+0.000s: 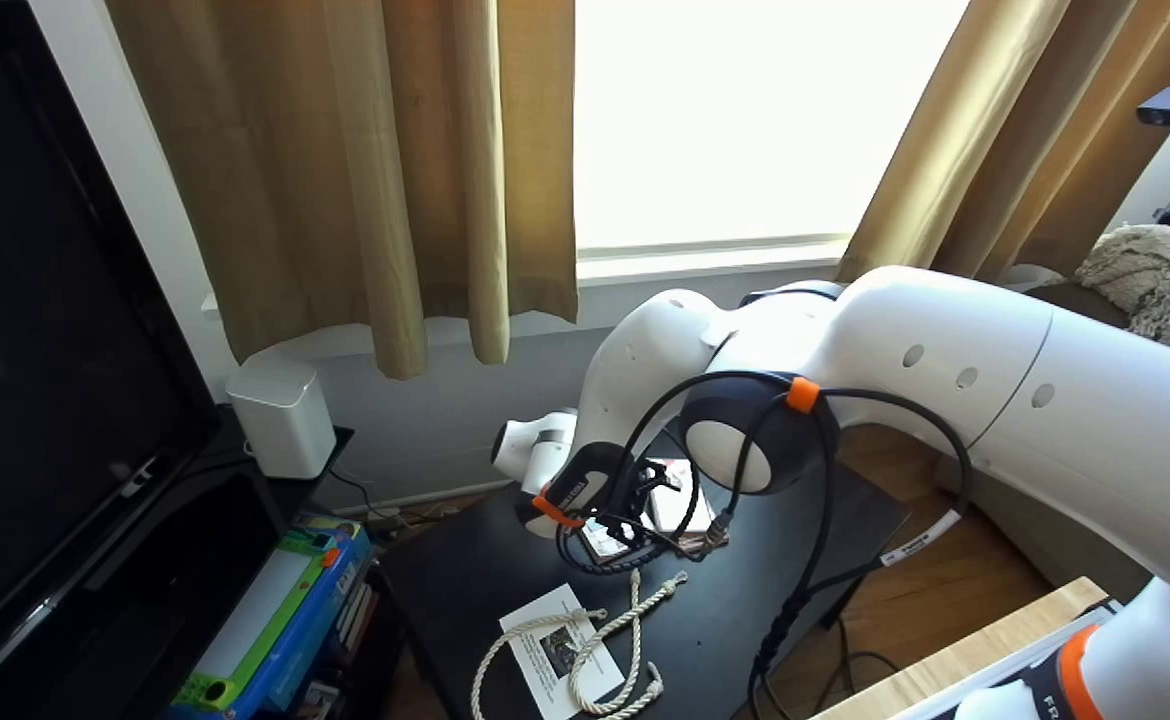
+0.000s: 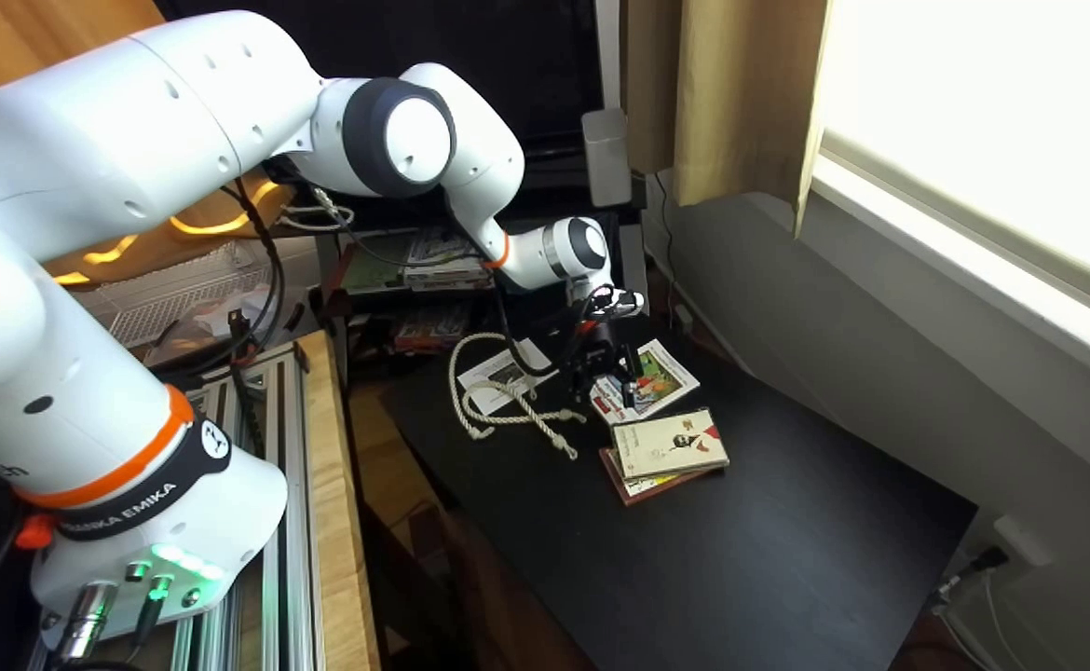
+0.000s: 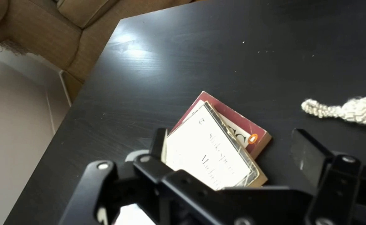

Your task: Place the top two books on the left side of the table

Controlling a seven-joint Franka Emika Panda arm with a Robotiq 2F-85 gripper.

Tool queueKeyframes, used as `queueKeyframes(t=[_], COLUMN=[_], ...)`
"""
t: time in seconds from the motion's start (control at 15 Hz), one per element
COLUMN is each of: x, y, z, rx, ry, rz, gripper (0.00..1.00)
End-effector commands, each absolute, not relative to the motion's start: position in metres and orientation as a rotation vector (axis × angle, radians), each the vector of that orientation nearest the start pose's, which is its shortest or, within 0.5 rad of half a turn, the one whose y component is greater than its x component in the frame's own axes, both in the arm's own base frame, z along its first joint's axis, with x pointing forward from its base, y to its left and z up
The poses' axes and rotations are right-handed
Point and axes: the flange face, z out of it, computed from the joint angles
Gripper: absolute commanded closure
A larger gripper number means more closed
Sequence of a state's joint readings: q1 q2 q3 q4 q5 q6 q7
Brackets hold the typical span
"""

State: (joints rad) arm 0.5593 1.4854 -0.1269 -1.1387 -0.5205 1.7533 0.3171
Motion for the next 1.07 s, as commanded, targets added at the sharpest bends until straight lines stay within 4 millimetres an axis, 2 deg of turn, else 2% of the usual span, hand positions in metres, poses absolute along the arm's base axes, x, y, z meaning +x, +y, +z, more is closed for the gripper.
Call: queueKeyframes(t=[0.0,0.53,0.8,1.0], x=[0.540,0.527,0.524,0.522], y=[0.208,0.203,0.186,0.181], z=[-0.135,-0.147,-0.153,-0.158], rx=[2.113,2.119,2.108,2.124], ry=[0.556,0.534,0.415,0.330], rz=[-0.668,-0.657,-0.603,-0.526], gripper=[0.00,0.00,0.00,0.00])
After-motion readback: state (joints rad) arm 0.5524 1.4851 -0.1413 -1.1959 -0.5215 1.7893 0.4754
